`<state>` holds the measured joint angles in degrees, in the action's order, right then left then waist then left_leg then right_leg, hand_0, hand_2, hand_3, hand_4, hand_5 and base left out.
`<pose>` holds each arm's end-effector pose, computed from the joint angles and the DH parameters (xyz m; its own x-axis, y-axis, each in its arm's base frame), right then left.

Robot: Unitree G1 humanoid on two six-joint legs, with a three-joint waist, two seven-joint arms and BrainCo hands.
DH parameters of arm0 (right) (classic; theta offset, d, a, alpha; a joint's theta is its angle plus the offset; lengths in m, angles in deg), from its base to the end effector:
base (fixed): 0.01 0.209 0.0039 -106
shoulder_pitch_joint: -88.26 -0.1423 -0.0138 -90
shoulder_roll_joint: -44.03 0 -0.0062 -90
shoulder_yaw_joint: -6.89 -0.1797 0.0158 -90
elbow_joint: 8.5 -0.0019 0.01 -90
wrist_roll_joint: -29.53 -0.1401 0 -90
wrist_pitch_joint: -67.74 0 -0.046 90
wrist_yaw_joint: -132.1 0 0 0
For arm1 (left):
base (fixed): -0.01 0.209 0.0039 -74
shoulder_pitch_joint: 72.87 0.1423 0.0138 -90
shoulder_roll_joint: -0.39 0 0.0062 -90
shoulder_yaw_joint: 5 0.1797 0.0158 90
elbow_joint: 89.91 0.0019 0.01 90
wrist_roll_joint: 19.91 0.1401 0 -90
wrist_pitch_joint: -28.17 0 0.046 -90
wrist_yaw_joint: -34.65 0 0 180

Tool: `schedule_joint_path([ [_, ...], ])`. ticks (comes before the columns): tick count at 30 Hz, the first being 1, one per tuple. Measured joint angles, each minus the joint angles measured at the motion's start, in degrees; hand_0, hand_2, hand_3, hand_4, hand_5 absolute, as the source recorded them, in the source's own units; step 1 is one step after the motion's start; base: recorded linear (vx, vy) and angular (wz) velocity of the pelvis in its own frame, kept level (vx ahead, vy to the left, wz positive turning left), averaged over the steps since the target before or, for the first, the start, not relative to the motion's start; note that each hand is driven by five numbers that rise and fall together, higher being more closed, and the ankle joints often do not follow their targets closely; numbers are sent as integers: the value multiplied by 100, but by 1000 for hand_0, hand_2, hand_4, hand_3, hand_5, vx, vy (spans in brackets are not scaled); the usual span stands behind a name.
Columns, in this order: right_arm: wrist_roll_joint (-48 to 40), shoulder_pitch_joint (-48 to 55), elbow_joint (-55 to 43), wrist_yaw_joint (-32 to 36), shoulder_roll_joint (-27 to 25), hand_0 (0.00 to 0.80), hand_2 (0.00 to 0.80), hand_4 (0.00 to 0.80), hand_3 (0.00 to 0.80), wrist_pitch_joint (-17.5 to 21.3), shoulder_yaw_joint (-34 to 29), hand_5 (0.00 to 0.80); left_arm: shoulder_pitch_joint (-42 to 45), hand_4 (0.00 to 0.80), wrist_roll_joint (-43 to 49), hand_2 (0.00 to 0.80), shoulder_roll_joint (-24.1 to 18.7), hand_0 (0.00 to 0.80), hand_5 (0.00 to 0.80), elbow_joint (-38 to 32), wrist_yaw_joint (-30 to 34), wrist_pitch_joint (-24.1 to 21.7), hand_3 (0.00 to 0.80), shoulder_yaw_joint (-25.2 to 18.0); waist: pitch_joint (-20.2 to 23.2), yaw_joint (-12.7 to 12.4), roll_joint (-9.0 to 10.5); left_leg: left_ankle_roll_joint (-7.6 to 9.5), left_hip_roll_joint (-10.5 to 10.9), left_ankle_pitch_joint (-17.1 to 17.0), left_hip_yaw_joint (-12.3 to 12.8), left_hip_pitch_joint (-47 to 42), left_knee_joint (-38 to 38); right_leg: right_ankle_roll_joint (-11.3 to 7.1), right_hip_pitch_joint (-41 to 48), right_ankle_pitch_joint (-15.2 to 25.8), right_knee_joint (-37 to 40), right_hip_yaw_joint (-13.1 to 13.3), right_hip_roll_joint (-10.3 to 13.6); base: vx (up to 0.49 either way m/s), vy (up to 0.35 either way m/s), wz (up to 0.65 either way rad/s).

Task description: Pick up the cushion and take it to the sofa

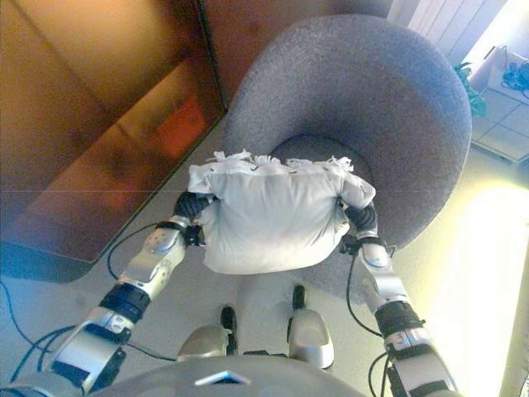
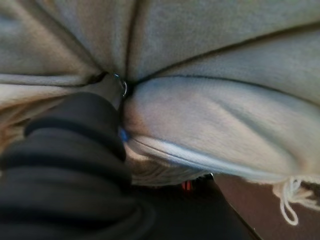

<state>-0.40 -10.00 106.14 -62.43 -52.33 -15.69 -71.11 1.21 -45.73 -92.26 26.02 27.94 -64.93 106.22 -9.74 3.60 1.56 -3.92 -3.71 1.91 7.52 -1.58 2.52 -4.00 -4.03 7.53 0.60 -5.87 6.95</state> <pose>0.2213 -0.2071 0.0097 0.9501 -0.2066 -0.2336 0.2176 0.9758 0.0223 0.2440 0.1574 0.0180 0.9653 -0.1237 -0.2302 0.1267 0.9919 -0.0019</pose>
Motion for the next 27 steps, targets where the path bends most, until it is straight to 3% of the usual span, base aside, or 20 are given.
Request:
schedule_joint_path([
  [5, 182, -128, -78, 163, -371, 800, 800, 800, 800, -84, -21, 800, -107, 800, -18, 800, 160, 800, 800, -15, -38, 119, 800, 1, 2, 7, 5, -36, -45, -27, 25, -414, -308, 3, 398, 14, 286, -32, -81, 165, -50, -1],
  [9, 158, -558, -30, 530, -733, 800, 800, 800, 800, -493, -34, 800, -285, 800, -93, 800, 279, 800, 800, -11, -248, 339, 800, -27, 4, 4, 7, -51, -64, -36, 35, -581, -403, 15, 570, 40, 397, -75, -115, 181, -35, -2],
  [14, 103, -1075, 443, 765, -751, 800, 800, 800, 800, -695, 63, 800, -312, 800, -246, 800, 392, 800, 800, 17, -552, 388, 800, -43, 9, -175, 85, -95, -114, -5, 9, -601, -349, 24, 681, 26, 441, -102, -177, 20, -139, 4],
  [19, -406, -2010, 1645, 487, -316, 800, 800, 800, 800, -693, 503, 800, -940, 800, -244, 800, 243, 800, 800, 633, -846, 379, 800, -18, -10, -450, 543, -242, -283, 134, -254, 359, 457, 103, 120, 69, 270, -263, -310, -206, -192, 21],
  [20, -432, -2062, 1685, 475, -296, 800, 800, 800, 800, -693, 517, 800, -992, 800, -244, 800, 227, 800, 800, 688, -852, 371, 800, -10, -14, -448, 561, -253, -294, 144, -283, 429, 504, 108, 71, 72, 253, -264, -314, -206, -102, 18],
  [21, -566, -2448, 1967, 399, -190, 800, 800, 800, 800, -689, 658, 800, -1345, 800, -245, 800, 71, 800, 800, 1041, -856, 353, 800, 3, -73, -482, 663, -287, -381, 194, -414, 930, 886, 146, -244, 71, 92, -281, -382, -152, -57, 26],
  [27, -910, -3545, 2951, 437, -41, 800, 800, 800, 800, -357, 673, 800, -2290, 800, -486, 800, -146, 800, 800, 1458, -680, 128, 800, 17, -619, -620, 704, -278, -375, 202, -801, 1984, 1503, 246, -990, 39, -274, -427, -383, -105, 1, 24],
])
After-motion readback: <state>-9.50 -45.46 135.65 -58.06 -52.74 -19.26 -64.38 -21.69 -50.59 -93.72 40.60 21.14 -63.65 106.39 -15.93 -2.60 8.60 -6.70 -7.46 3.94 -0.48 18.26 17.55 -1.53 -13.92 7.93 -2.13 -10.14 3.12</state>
